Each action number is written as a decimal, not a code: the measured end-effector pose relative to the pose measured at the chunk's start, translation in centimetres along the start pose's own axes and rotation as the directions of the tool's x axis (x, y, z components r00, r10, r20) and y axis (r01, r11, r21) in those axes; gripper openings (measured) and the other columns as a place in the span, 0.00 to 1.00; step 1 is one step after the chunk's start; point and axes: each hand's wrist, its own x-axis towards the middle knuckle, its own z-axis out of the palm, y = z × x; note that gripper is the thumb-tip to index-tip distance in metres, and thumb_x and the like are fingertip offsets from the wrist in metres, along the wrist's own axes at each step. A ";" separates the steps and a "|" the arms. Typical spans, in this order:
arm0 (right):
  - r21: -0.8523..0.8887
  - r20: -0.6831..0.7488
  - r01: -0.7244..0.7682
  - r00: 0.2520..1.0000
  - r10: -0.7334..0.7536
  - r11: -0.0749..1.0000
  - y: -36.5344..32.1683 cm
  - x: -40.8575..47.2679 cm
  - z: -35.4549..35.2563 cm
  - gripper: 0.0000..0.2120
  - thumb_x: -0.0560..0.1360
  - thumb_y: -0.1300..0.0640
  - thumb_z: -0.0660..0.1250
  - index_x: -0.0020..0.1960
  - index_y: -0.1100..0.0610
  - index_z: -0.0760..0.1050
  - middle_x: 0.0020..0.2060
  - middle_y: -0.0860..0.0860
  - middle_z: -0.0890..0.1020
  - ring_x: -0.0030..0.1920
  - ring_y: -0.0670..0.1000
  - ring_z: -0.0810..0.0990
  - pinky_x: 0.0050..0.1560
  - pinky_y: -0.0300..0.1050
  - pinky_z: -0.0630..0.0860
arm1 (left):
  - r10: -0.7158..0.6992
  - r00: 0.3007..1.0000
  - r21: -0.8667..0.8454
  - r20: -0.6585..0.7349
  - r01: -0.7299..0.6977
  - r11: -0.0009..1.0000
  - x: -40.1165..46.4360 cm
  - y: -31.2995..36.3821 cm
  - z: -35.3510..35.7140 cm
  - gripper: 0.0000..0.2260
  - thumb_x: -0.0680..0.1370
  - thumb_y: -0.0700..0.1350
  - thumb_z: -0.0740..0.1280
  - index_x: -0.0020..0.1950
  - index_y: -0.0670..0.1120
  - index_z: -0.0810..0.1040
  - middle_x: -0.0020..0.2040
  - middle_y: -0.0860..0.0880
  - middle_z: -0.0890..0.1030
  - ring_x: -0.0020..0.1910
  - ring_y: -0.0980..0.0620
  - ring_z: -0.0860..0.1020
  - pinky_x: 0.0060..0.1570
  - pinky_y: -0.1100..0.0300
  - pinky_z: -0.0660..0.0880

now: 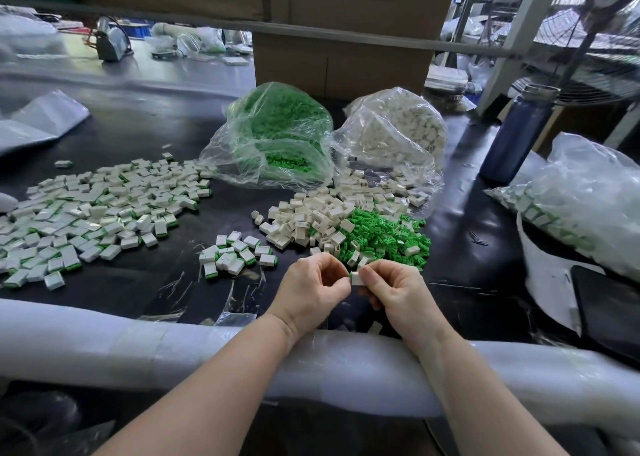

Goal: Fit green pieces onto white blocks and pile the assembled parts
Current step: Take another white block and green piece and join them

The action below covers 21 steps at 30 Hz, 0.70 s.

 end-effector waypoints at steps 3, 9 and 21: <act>-0.035 0.014 0.006 1.000 -0.005 0.999 0.1 0.0 -0.1 0.13 0.77 0.61 0.64 0.34 0.57 0.76 0.25 0.46 0.74 0.27 0.43 0.68 0.28 0.35 0.67 | -0.015 0.999 0.076 0.036 0.012 0.997 0.0 -0.1 0.2 0.08 0.74 0.41 0.66 0.36 0.51 0.73 0.30 0.56 0.74 0.29 0.57 0.70 0.36 0.64 0.71; -0.013 0.014 -0.022 1.000 0.022 1.000 0.1 0.0 0.1 0.15 0.78 0.61 0.62 0.33 0.55 0.75 0.25 0.47 0.74 0.26 0.42 0.68 0.28 0.33 0.67 | -0.057 0.991 0.093 0.119 0.046 0.995 0.2 -0.3 0.4 0.09 0.76 0.41 0.62 0.36 0.51 0.69 0.27 0.55 0.69 0.26 0.58 0.65 0.30 0.65 0.64; 0.002 -0.010 -0.011 1.000 0.011 1.000 -0.1 0.0 0.0 0.14 0.77 0.62 0.63 0.33 0.58 0.76 0.25 0.50 0.73 0.27 0.44 0.68 0.28 0.35 0.67 | -0.071 0.987 0.058 0.147 0.063 0.996 0.0 0.1 0.1 0.10 0.77 0.40 0.60 0.37 0.50 0.68 0.28 0.53 0.69 0.27 0.56 0.64 0.30 0.63 0.64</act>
